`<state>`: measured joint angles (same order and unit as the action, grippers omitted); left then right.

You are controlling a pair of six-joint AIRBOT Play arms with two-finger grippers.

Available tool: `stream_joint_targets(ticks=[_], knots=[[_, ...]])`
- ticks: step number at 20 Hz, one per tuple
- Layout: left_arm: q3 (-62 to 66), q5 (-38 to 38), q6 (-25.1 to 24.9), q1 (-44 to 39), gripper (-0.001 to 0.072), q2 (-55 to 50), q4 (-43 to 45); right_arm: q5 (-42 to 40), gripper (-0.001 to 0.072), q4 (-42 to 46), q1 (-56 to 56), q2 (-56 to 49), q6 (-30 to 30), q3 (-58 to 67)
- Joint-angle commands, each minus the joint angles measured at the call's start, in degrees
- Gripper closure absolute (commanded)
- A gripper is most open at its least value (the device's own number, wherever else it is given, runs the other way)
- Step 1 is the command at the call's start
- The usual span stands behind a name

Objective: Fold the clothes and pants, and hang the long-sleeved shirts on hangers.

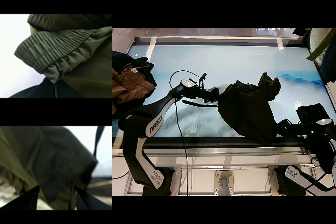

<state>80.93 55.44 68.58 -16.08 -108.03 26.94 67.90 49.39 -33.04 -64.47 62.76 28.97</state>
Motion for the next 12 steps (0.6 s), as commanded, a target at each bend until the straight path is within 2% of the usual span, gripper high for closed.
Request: stream_joint_targets(ticks=[1, 2, 3, 4, 7, 9, 12], knots=[[0.0, -0.2, 0.0, 0.0, 0.0684, 0.0, 0.0, -8.1, 0.0254, -6.0, 0.0, 0.0, -2.5, -1.1], [0.0, -0.2, 0.0, 0.0, 0.0685, 0.0, 0.0, -10.2, 0.0364, -7.1, 0.0, 0.0, -2.5, -1.1], [0.0, -0.2, 0.0, 0.0, 0.0684, 0.0, 0.0, -11.8, 0.0550, -8.1, 0.0, 0.0, -2.5, -1.1], [0.0, -0.2, 0.0, 0.0, 0.0685, 0.0, 0.0, -12.5, 0.0700, -9.4, 0.0, 0.0, -2.8, -1.1], [0.0, -0.2, 0.0, 1.5, 0.0687, 1.5, 1.6, -11.9, 0.0707, -17.4, 0.0, 0.1, -7.9, -0.6], [0.0, 0.3, 0.7, 3.1, 0.0688, 4.2, 7.1, -11.8, 0.0707, -20.3, 0.0, 0.1, -8.0, 2.0], [0.0, 2.9, 5.2, 4.5, 0.0687, 9.0, 18.8, -12.9, 0.0707, -22.9, 0.0, -0.1, -6.8, 7.4]])
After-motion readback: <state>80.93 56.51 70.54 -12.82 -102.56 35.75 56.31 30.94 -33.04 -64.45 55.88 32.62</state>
